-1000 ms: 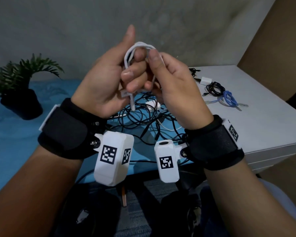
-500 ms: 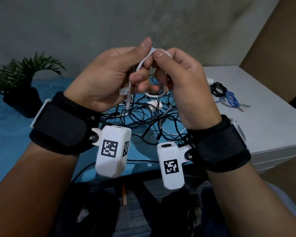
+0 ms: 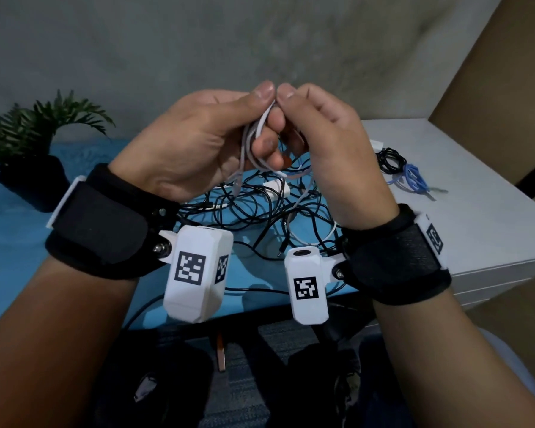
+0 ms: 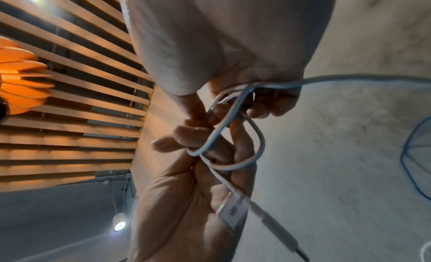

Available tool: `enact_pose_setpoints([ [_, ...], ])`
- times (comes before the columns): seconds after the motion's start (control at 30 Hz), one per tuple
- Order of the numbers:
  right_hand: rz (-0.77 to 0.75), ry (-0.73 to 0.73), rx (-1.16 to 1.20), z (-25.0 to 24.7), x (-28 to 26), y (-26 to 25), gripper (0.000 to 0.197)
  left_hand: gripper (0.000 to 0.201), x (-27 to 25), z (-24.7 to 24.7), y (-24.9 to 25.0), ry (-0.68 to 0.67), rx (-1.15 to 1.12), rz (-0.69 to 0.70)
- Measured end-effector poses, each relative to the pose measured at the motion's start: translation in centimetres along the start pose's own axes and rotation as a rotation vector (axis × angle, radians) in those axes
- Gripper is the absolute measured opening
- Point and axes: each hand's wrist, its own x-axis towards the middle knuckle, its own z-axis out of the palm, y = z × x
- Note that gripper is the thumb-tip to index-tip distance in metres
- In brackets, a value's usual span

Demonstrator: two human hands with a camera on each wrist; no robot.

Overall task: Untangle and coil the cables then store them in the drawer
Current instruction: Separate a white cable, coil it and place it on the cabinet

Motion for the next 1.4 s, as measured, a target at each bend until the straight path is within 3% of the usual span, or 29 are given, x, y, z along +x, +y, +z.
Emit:
enact_pose_setpoints([
  [0.33,-0.021,0.022,0.000,-0.9,0.6,1.0,0.027,0.036,0.3,1.3,-0.6,0.100,0.209,0.168],
  [0.47,0.012,0.022,-0.007,-0.8,0.6,1.2,0.029,0.040,0.7,1.5,-0.7,0.141,0.022,0.069],
  [0.63,0.083,0.006,0.033,-0.9,0.8,1.5,0.030,0.048,1.0,1.5,-0.8,-0.049,-0.293,-0.076],
  [0.77,0.072,0.078,0.043,-0.8,0.9,1.6,0.039,0.048,0.9,1.8,-0.7,-0.087,-0.307,-0.136],
  [0.9,0.032,0.078,-0.001,-1.0,0.9,1.2,0.024,0.039,0.6,1.7,-0.5,-0.093,-0.308,-0.171],
  [1.17,-0.025,0.082,-0.001,-0.9,0.7,0.8,0.029,0.043,0.8,1.9,-0.8,-0.087,-0.361,-0.151],
  [1.4,-0.011,0.020,0.177,-1.0,0.6,0.7,0.020,0.037,0.6,1.7,-0.2,-0.067,-0.253,-0.176],
])
